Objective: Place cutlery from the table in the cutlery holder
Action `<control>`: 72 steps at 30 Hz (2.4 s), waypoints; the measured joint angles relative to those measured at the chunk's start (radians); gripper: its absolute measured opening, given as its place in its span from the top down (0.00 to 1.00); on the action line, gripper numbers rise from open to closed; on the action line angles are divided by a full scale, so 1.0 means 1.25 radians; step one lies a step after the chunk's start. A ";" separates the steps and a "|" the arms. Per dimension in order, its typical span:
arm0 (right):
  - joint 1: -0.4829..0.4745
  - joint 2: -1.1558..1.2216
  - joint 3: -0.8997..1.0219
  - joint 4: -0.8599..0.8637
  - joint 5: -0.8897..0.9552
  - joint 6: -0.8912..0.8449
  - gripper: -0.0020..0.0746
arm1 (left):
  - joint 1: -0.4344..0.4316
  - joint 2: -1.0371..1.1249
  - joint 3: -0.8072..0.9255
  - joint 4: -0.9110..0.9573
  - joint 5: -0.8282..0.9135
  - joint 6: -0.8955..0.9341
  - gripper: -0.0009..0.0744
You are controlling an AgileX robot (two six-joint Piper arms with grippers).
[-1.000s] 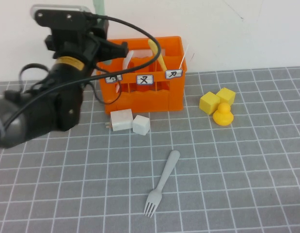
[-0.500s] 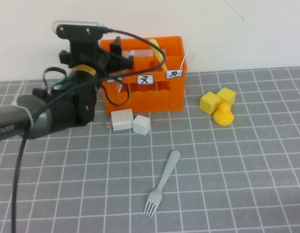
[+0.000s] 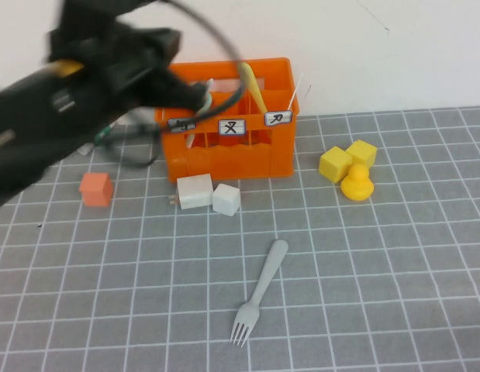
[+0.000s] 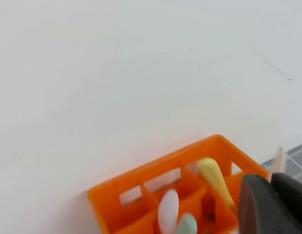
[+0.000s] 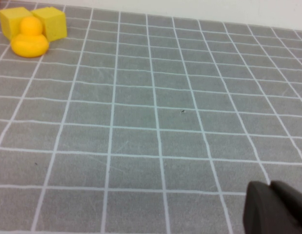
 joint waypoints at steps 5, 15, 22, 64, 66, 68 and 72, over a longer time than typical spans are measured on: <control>0.000 0.000 0.000 0.000 0.000 0.000 0.98 | 0.000 -0.214 0.157 -0.005 0.026 0.006 0.98; 0.000 0.000 0.000 0.000 0.000 0.000 0.98 | 0.000 -0.504 0.398 -0.005 0.045 0.021 0.99; 0.000 0.000 0.000 0.000 0.000 0.000 0.98 | 0.000 -0.671 0.516 -0.008 0.048 0.057 0.99; 0.000 0.000 0.000 0.000 0.000 0.000 0.98 | 0.398 -1.088 0.885 0.577 0.337 -0.628 0.99; 0.000 0.000 0.000 0.000 0.000 0.000 0.98 | 0.398 -1.088 0.885 0.566 0.337 -0.627 0.99; 0.000 0.000 0.000 0.000 0.000 0.000 0.98 | 0.398 -1.088 0.885 0.558 0.338 -0.627 0.99; 0.000 0.000 -0.001 0.000 0.002 0.000 0.98 | 0.398 -1.088 0.885 0.557 0.338 -0.626 0.99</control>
